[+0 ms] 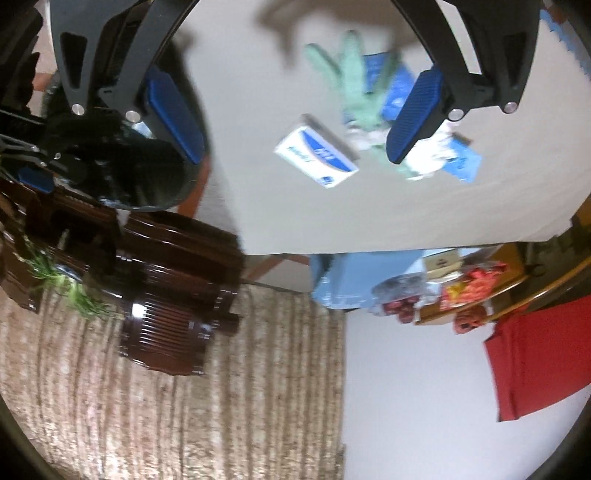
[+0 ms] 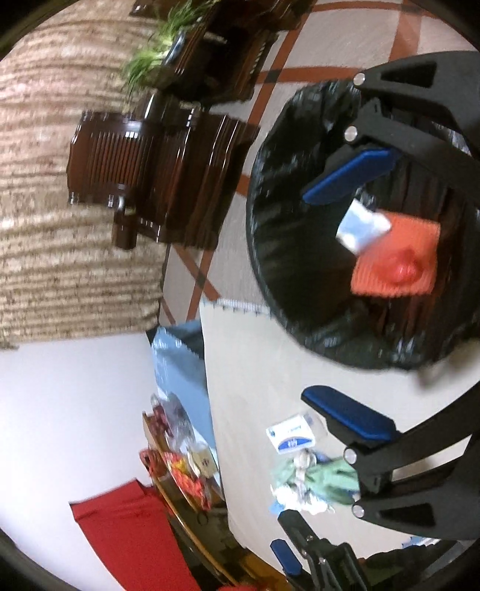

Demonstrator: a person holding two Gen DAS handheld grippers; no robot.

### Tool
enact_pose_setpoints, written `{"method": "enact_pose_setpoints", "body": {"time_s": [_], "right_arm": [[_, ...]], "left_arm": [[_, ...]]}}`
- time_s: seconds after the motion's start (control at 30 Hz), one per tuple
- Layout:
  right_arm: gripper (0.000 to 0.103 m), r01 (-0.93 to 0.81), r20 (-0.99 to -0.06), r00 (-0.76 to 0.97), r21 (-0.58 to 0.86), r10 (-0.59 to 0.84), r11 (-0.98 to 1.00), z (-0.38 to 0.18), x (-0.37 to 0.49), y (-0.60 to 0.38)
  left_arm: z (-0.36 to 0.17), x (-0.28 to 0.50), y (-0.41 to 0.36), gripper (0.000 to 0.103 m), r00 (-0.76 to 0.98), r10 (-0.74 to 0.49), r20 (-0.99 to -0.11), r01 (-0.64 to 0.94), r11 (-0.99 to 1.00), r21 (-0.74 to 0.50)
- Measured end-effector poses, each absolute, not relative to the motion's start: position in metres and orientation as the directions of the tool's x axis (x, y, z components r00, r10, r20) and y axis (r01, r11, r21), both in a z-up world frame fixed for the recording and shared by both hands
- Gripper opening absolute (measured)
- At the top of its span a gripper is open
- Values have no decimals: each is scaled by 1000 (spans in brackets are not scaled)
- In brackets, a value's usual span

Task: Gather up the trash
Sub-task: 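Grasp the white tissue with the left tool while the right tool grasps the white-blue box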

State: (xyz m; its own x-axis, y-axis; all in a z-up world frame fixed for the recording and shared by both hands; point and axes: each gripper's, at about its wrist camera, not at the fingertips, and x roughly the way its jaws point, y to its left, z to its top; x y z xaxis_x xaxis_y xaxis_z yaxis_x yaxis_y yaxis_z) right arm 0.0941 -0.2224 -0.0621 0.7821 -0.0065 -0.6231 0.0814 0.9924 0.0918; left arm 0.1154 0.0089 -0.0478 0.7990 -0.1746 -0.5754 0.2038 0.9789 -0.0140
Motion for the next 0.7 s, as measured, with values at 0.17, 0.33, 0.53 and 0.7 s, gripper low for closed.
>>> {"method": "enact_pose_setpoints", "body": {"time_s": [0.17,0.33,0.53,0.7], "right_arm": [[96,-11,-619,782,93,66,996,-61,114,-184],[96,-88,-616,777,96,129,991,-66,137,-150],[96,-165,-616,764,100,191,981,-76,166,-109],[96,-227,-627,744,90,232,970,-91,186,-75]], "left_arm": [[-56,116,50,97,808,-86,-583,108,994,3],[-65,121,91,97,808,-11,-589,22,1000,11],[-79,132,125,96,801,45,-598,-47,999,13],[-98,144,144,94,779,55,-625,-65,998,7]]}}
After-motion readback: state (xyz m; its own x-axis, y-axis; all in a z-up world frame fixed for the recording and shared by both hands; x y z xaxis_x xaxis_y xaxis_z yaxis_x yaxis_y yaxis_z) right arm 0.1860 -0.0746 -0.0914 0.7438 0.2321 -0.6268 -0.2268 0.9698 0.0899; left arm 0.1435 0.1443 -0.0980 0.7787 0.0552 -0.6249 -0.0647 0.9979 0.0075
